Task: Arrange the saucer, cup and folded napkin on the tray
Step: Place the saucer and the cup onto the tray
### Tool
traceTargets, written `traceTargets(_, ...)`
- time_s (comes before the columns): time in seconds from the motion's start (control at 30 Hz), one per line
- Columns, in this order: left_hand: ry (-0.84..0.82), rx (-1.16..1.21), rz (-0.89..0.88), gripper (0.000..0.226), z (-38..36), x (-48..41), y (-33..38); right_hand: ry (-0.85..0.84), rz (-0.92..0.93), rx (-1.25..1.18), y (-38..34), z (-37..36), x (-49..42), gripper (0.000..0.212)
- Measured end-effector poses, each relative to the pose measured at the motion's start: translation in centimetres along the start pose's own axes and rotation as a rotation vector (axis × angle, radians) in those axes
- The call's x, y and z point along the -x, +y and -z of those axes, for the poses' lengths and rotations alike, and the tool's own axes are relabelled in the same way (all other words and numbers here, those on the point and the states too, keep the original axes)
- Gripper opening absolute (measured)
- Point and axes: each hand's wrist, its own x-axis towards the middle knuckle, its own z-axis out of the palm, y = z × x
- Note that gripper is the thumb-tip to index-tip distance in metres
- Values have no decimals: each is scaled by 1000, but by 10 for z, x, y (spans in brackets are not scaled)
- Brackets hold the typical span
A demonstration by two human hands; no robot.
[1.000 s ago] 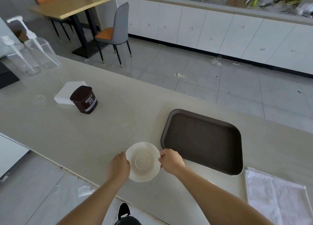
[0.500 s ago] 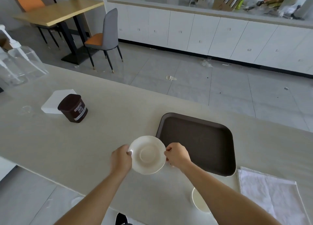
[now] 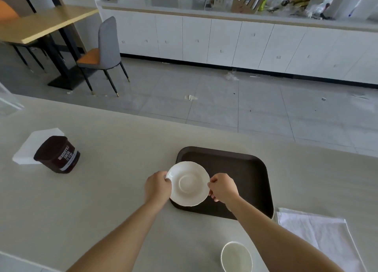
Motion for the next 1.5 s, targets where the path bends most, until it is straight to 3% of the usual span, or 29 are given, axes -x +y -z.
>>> traceTargets(0.1, -75, -33, 32, 12, -12, -13, 9, 19, -14, 0, 5, 3, -15, 11)
traceTargets(0.23, -127, -45, 47, 20, -25, -21, 17, 35, -34, 4, 12, 5, -29, 10)
traceTargets(0.33, -101, -90, 27, 9, -33, -21, 20, 43, -40, -2, 18, 4, -34, 13)
traceTargets(0.53, -90, -131, 27, 13, -33, -22, 19, 61, -8, -59, 25, 2, -34, 12)
traceTargets(0.7, -66, -99, 8, 31, -26, -16, 23, 48, 4, -94, 27, 0, -32, 10)
traceTargets(0.87, 4, -64, -32, 25, -25, -8, 16, 26, 11, -93, 27, 3, -29, 12)
traceTargets(0.97, 21, -57, -26, 11, -24, -4, 7, 99, 56, 5, 29, 3, -25, 14)
traceTargets(1.13, 5, -265, -69, 46, -23, 5, -22, 158, 105, 28, 31, 7, -12, 18)
traceTargets(1.3, -62, -500, -71, 58, -32, 30, -68, 165, 138, -13, 43, 23, 22, 18)
traceTargets(1.5, -154, -519, -17, 63, -51, 38, -83, 227, 119, 27, 73, 42, 76, 14)
